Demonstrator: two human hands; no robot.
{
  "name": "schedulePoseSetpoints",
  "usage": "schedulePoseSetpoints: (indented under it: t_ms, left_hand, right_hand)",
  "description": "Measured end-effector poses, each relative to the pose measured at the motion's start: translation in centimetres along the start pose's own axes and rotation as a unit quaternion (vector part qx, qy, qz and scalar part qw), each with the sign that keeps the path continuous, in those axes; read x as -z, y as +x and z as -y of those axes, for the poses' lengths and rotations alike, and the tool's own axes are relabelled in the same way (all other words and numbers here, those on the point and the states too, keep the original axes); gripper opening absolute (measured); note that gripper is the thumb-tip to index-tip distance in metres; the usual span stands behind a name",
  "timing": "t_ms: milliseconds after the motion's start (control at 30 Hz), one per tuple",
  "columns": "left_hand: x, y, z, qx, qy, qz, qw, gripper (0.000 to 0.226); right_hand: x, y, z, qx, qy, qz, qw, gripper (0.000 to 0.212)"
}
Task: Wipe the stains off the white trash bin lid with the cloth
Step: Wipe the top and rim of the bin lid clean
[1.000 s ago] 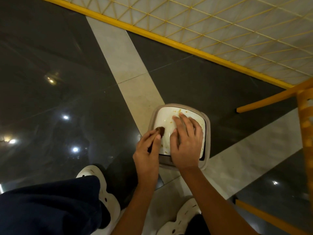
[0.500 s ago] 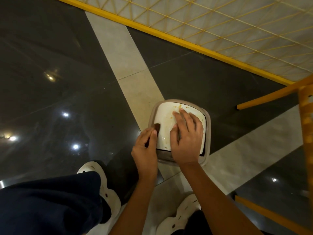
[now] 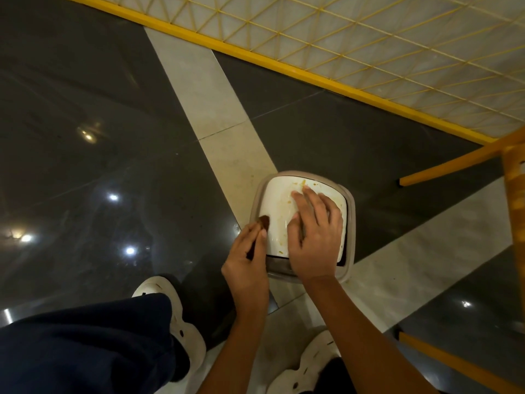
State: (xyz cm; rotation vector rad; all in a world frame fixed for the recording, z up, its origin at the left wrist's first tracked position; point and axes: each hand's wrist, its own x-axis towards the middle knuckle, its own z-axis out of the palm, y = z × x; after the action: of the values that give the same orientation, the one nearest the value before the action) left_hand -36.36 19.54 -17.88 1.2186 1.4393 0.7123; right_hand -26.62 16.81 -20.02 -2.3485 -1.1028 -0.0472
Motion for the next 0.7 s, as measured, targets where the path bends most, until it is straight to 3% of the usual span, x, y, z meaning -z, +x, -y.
schedulePoseSetpoints:
  t_ms: [133, 367, 533, 700]
  left_hand:
    - [0.7, -2.3, 0.8, -0.085, 0.029, 0.001, 0.996, 0.028]
    - [0.1, -0.2, -0.1, -0.016, 0.009, -0.004, 1.0, 0.027]
    - [0.9, -2.6, 0.6, -0.12, 0.038, 0.005, 0.992, 0.029]
    - [0.1, 0.3, 0.2, -0.015, 0.003, -0.007, 1.0, 0.027]
  right_hand:
    - [0.0, 0.0, 0.1, -0.002, 0.008, -0.004, 1.0, 0.041]
    - [-0.1, 0.2, 0.1, 0.001, 0.0, -0.002, 1.0, 0.042]
    - [0.0, 0.2, 0.2, -0.003, 0.003, -0.002, 1.0, 0.042]
    - [-0.1, 0.4, 0.3, 0.006, -0.006, 0.002, 1.0, 0.042]
